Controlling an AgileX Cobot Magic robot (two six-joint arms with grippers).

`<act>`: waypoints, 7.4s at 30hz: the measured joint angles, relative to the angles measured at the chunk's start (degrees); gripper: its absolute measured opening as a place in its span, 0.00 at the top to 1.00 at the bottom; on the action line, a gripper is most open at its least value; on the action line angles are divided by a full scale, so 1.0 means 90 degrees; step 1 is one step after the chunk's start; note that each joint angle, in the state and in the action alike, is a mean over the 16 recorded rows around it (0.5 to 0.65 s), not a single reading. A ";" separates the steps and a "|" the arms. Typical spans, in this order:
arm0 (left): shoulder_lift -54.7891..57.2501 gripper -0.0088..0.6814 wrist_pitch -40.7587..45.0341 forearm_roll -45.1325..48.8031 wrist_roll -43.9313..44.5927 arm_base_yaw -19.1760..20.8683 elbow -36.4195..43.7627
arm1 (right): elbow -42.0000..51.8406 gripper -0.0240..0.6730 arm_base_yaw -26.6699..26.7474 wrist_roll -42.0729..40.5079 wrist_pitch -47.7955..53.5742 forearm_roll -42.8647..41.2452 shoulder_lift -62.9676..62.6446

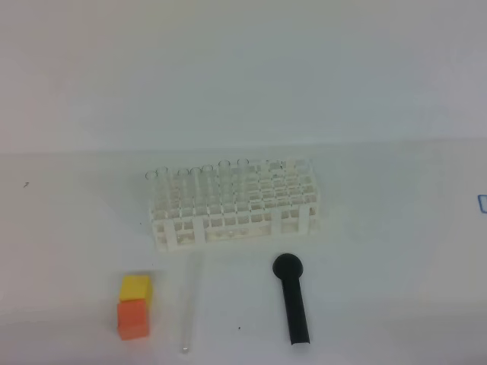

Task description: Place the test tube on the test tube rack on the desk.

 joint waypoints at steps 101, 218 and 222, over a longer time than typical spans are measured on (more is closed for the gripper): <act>1.0793 0.44 0.2367 0.0056 -0.1410 -0.2731 -0.6477 | 0.0000 0.97 0.0000 0.0000 0.0000 0.0000 0.0000; 0.8581 0.99 0.6202 -1.0962 1.1904 -0.2733 -0.4464 | -0.5278 0.35 0.2233 -0.9911 0.4454 1.0607 0.6931; 0.8581 0.99 0.6203 -1.0962 1.1899 -0.2733 -0.4464 | -0.5357 0.46 0.2409 -0.9957 0.4493 1.0615 0.7187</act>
